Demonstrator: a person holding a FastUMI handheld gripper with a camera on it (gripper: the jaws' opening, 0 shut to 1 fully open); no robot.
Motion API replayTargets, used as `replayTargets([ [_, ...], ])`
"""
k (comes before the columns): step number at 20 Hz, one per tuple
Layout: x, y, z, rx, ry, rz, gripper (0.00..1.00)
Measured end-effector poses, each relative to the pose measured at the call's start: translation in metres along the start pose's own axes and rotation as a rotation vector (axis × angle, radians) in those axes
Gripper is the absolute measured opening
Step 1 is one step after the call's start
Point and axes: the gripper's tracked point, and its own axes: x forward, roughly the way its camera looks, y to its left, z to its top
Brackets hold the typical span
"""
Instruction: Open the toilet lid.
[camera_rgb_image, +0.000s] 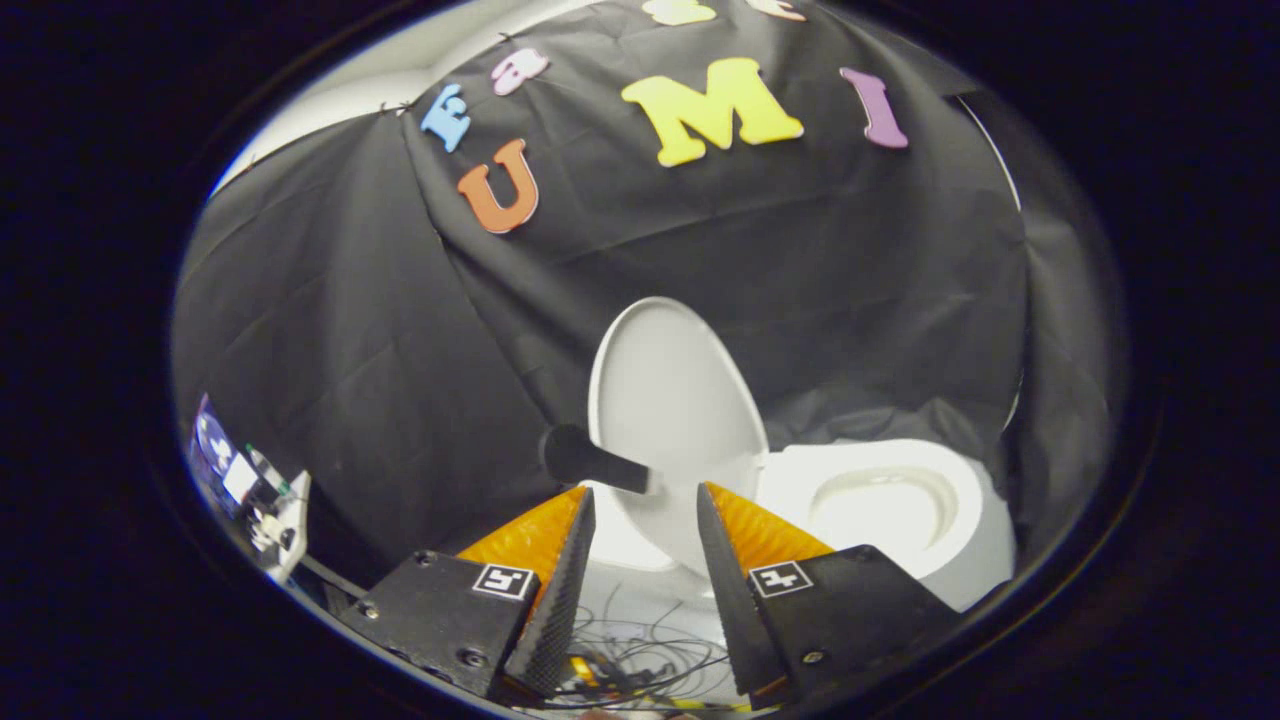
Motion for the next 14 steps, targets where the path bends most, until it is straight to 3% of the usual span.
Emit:
replayTargets([
  [7,-0.118,-0.064,-0.030,-0.146,-0.199,-0.100,0.65],
  [12,-0.175,-0.101,-0.072,-0.162,-0.265,-0.204,1.00],
  [14,-0.195,-0.109,-0.090,-0.136,-0.280,-0.221,1.00],
])
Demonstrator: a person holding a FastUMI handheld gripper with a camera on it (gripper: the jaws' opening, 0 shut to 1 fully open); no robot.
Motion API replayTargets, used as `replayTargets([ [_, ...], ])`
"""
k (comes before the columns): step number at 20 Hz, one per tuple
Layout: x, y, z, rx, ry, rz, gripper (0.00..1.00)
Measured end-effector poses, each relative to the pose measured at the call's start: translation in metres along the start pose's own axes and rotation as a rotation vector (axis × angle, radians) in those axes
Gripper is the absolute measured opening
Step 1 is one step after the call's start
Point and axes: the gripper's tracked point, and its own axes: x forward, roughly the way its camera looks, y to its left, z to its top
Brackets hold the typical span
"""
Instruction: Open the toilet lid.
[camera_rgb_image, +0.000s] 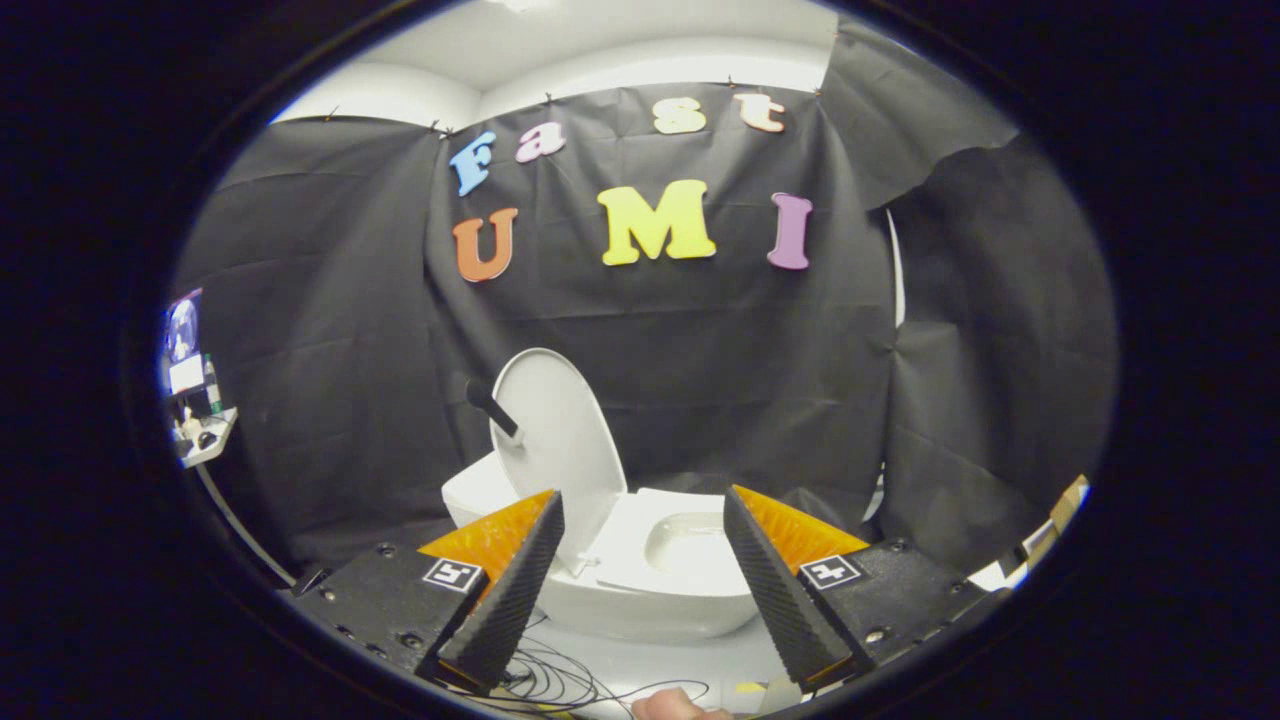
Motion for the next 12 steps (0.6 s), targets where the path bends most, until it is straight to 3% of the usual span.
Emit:
replayTargets([
  [4,-0.024,-0.026,-0.009,0.005,-0.037,-0.056,1.00],
  [12,-0.057,-0.044,-0.011,0.024,-0.093,-0.078,1.00],
])
